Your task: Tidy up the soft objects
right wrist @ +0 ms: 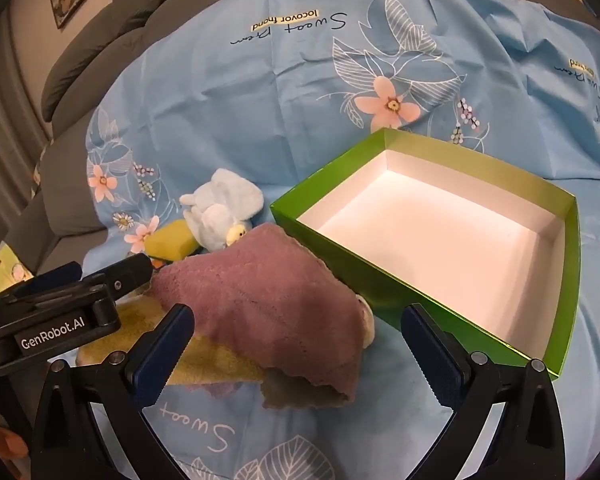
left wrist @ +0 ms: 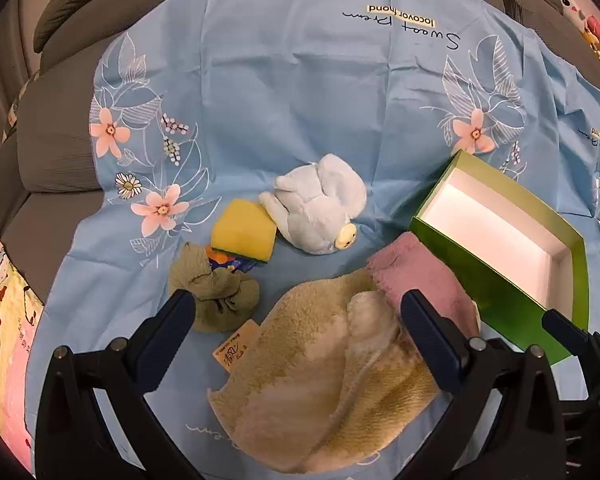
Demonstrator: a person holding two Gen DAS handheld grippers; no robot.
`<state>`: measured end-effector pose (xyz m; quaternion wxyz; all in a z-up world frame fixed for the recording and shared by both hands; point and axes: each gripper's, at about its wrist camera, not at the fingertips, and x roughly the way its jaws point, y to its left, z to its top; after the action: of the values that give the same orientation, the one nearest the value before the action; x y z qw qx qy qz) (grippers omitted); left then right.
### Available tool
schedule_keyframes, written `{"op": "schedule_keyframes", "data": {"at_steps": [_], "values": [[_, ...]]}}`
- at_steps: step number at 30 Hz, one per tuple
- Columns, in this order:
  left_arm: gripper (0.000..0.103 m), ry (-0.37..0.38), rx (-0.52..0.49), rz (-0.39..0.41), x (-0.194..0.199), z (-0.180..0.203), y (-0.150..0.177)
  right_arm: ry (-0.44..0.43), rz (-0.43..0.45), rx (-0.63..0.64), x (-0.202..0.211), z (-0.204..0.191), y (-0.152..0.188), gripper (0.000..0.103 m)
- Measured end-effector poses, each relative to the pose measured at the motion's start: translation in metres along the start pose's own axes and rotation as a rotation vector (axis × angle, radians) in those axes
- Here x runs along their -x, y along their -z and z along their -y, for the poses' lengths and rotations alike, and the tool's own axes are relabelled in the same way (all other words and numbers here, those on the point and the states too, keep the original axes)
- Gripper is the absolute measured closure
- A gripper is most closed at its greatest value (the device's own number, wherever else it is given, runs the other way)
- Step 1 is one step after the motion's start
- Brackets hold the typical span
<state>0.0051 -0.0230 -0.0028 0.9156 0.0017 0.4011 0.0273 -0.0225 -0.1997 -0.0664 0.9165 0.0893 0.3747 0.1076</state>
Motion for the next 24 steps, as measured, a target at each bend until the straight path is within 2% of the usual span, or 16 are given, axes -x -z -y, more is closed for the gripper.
{"op": "schedule_keyframes", "data": {"at_steps": [10, 24], "values": [[0.001, -0.033, -0.017, 0.014, 0.0032, -0.0009, 0.0028, -0.007, 0.001, 0.002, -0.0019, 0.0003, 0.004, 0.0], [0.001, -0.036, -0.019, 0.007, 0.0013, -0.0017, 0.0038, -0.002, 0.0, -0.001, -0.0024, -0.0002, 0.0031, 0.0]]}}
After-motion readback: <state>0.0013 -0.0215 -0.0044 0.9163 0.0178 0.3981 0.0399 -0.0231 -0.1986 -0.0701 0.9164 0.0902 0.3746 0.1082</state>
